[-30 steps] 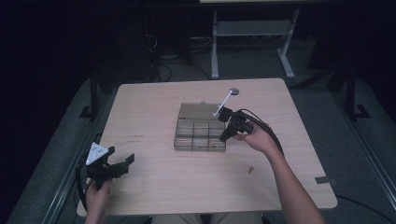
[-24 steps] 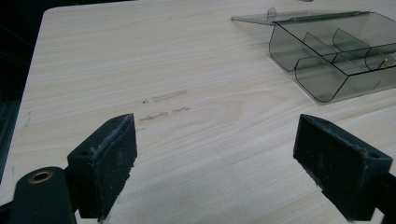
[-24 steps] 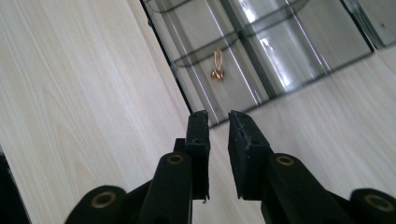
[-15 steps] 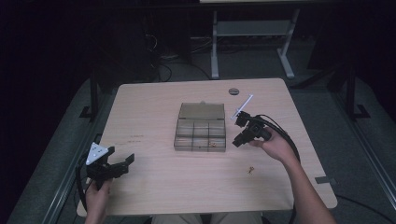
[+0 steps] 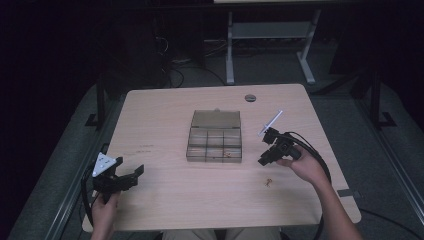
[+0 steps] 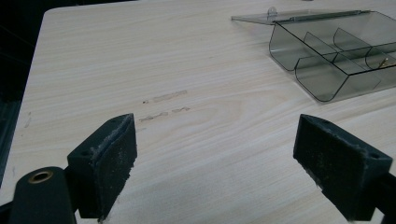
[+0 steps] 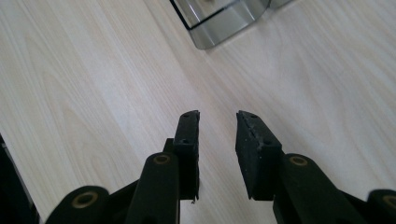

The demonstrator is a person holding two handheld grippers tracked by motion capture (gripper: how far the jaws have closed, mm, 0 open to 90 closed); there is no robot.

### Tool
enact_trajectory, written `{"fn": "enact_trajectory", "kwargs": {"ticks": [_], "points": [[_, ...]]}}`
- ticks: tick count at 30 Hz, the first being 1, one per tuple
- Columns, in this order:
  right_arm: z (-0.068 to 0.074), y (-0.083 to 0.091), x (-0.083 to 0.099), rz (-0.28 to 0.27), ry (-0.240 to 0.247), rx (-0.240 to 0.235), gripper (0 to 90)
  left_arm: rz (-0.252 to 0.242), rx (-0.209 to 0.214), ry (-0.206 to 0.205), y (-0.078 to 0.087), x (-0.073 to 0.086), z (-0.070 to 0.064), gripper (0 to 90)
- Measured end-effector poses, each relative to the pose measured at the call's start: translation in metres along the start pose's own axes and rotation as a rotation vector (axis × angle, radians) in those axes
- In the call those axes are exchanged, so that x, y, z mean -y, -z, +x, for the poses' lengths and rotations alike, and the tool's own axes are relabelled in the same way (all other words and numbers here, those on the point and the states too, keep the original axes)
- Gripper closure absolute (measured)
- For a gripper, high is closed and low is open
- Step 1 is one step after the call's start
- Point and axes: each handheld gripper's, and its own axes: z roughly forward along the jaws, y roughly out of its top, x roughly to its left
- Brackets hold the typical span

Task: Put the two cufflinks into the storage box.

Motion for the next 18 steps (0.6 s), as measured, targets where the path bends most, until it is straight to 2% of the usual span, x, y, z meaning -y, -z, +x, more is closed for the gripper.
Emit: {"fn": "enact_trajectory", "kwargs": {"ticks": [18], "points": [[0.003, -0.009, 0.029, 0.001, -0.031, -0.006, 66.9, 0.003, -0.002, -0.007, 0.000, 0.000, -0.001, 13.2]]}}
